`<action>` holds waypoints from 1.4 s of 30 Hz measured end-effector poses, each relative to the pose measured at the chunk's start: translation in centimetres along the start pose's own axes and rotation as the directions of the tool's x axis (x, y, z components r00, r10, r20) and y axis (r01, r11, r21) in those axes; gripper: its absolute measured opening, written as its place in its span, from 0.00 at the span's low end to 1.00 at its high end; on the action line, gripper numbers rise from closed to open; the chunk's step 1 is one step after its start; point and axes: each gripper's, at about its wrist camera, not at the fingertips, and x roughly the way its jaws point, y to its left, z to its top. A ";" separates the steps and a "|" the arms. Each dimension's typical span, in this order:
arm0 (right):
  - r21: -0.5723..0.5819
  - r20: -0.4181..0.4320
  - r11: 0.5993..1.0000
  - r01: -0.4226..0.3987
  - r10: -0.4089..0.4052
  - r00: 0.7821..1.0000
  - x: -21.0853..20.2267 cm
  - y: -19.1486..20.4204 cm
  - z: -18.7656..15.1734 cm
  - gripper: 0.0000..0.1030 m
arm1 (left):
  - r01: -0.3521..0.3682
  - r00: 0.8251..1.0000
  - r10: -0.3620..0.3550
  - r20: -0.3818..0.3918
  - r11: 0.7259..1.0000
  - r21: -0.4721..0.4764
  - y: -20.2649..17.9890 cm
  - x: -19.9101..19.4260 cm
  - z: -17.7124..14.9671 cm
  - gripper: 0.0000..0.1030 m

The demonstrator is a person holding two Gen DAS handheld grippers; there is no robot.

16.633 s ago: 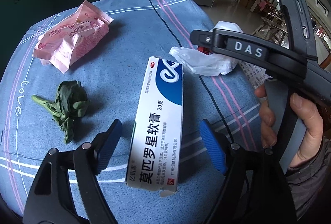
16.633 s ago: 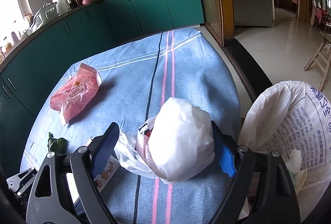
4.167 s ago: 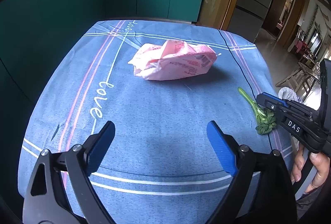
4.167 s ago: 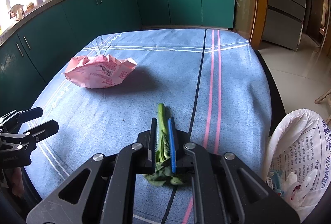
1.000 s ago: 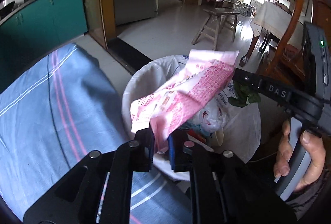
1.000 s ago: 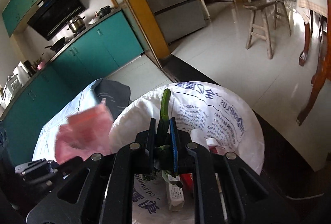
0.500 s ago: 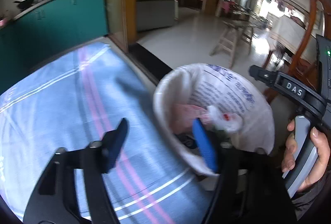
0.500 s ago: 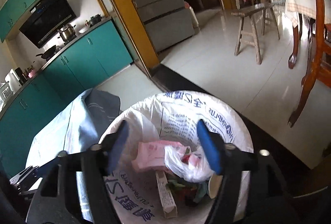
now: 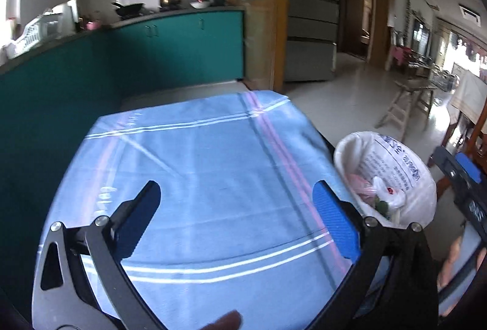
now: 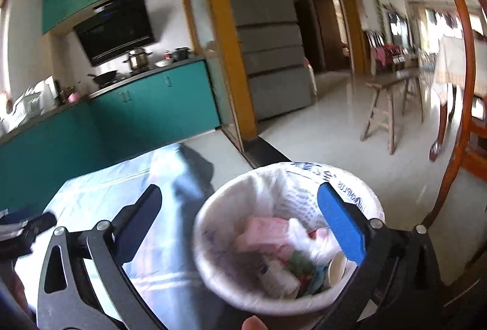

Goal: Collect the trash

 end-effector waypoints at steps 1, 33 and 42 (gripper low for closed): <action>-0.024 0.011 1.000 -0.007 0.008 1.000 -0.8 1.0 0.1 0.97 | -0.005 1.000 0.005 0.014 1.000 -0.006 0.6 -0.8 -0.2 0.97; -0.190 0.209 0.981 -0.036 0.076 0.975 -13.1 9.6 3.2 0.97 | -0.005 0.988 0.017 0.154 0.997 -0.082 7.6 -13.2 -1.9 0.97; -0.199 0.208 0.978 -0.061 0.103 0.973 -13.7 10.0 2.9 0.97 | -0.010 0.987 0.022 0.161 0.997 -0.077 7.4 -13.6 -1.9 0.97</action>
